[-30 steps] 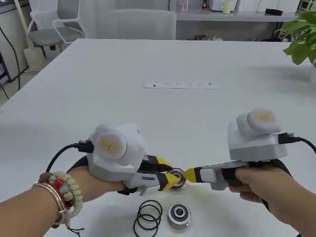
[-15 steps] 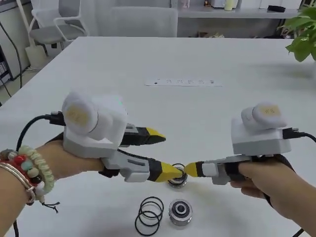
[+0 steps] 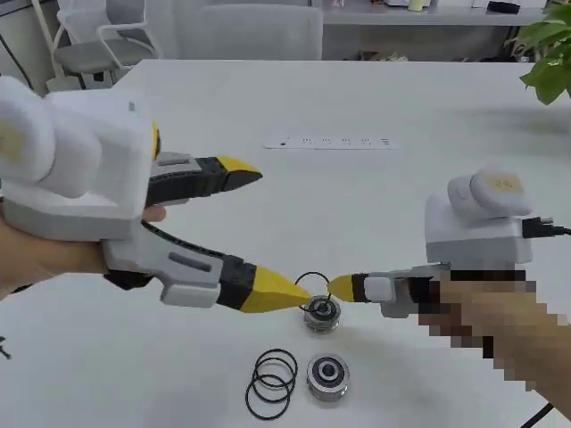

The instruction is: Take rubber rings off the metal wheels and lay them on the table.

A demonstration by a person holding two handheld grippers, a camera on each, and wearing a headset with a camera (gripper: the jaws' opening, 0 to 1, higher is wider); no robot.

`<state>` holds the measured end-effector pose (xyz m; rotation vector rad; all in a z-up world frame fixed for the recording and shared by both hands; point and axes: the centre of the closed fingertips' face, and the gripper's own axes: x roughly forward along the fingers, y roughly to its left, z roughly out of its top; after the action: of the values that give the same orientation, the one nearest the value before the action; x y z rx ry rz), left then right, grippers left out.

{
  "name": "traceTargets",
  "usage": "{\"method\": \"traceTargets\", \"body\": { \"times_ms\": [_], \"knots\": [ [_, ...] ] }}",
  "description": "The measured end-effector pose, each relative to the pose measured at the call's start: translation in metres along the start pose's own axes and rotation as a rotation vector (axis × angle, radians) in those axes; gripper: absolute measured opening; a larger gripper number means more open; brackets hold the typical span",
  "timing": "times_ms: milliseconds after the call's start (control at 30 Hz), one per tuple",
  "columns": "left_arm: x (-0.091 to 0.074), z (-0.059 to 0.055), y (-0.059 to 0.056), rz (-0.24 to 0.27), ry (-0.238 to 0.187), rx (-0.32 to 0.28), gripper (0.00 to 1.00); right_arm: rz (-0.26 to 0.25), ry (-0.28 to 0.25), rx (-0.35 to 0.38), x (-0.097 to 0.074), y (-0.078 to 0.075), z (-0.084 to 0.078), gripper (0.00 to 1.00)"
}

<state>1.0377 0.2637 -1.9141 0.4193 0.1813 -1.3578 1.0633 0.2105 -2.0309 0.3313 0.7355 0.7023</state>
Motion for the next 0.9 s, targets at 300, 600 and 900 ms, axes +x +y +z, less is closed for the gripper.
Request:
{"method": "traceTargets", "body": {
  "times_ms": [300, 600, 900],
  "knots": [
    [-0.035, -0.017, -0.008, 0.057, 0.034, -0.027, 0.91, 0.049, -0.005, -0.008, 0.001, 0.017, 0.003, 0.0],
    [-0.058, -0.047, -0.02, 0.109, 0.067, -0.096, 0.94, 0.123, 0.01, -0.022, 0.004, 0.035, 0.0, 0.0],
    [-0.065, -0.087, -0.036, 0.143, 0.102, -0.223, 0.95, 0.17, 0.07, -0.036, 0.013, 0.044, -0.016, 0.0]
  ]
}}
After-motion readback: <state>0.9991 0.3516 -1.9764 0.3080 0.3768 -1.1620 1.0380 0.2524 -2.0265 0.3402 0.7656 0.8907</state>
